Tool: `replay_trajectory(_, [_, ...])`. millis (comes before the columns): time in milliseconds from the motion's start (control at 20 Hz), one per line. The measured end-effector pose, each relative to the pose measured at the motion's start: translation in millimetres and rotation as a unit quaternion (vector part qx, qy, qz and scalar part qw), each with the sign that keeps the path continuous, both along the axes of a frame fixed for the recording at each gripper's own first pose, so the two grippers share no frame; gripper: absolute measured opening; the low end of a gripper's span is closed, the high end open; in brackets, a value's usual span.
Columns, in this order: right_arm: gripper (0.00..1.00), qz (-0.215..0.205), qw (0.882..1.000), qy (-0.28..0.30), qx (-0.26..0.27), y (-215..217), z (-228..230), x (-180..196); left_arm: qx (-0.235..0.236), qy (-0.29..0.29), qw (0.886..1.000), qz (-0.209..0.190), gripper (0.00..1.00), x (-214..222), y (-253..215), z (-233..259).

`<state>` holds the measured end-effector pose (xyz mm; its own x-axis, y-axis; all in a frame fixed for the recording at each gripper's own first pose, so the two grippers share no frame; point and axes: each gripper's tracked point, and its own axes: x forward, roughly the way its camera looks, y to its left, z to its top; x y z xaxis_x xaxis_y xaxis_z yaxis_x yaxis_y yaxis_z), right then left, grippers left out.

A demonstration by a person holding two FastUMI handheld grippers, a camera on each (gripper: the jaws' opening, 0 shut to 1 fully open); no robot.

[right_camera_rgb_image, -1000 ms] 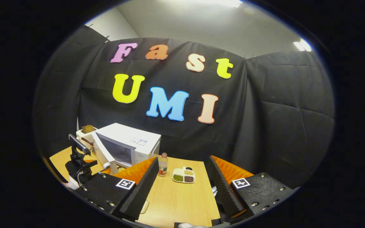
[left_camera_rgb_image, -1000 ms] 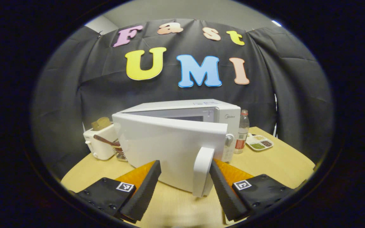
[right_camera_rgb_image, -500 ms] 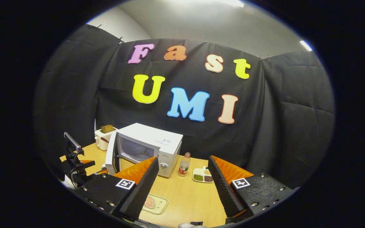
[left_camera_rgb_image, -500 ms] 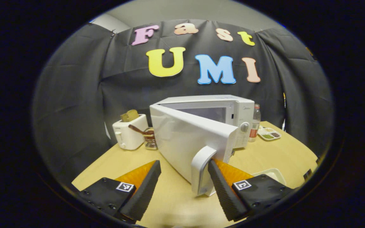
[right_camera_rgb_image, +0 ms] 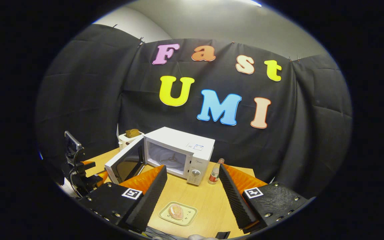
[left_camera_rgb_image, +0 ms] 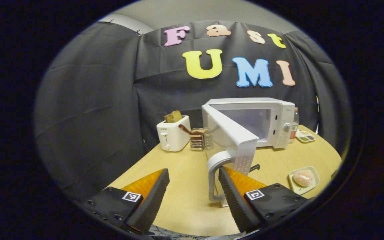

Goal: Open the microwave oven with the left hand, put the food in, and close the microwave oven.

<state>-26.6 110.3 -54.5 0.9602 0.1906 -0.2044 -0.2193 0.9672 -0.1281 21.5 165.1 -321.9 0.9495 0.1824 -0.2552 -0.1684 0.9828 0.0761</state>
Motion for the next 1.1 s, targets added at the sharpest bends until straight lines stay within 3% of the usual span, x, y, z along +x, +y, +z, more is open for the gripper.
replay_trajectory(300, [0.95,0.013,1.000,0.005,-0.009,10.5,-5.1,-1.7,0.018,-0.003,0.999,0.050,0.99,-4.3,66.7,1.5])
replay_trajectory(500, [0.95,0.020,1.000,0.008,-0.005,10.9,-7.4,-0.2,0.018,-0.014,0.998,0.066,0.94,-2.9,76.9,13.8])
replay_trajectory(800, [0.96,0.030,0.999,0.028,-0.006,-7.8,-34.0,-3.4,0.033,-0.020,0.998,0.055,0.95,-32.1,45.4,35.6])
replay_trajectory(950, [0.96,0.042,0.998,0.051,-0.011,-26.2,-59.6,-12.2,0.031,-0.032,0.998,0.039,0.99,-57.5,7.7,62.2])
replay_trajectory(1100, [0.96,0.060,0.995,0.081,-0.016,-49.2,-93.5,-25.3,0.026,-0.055,0.998,0.022,0.97,-71.8,-40.8,110.1])
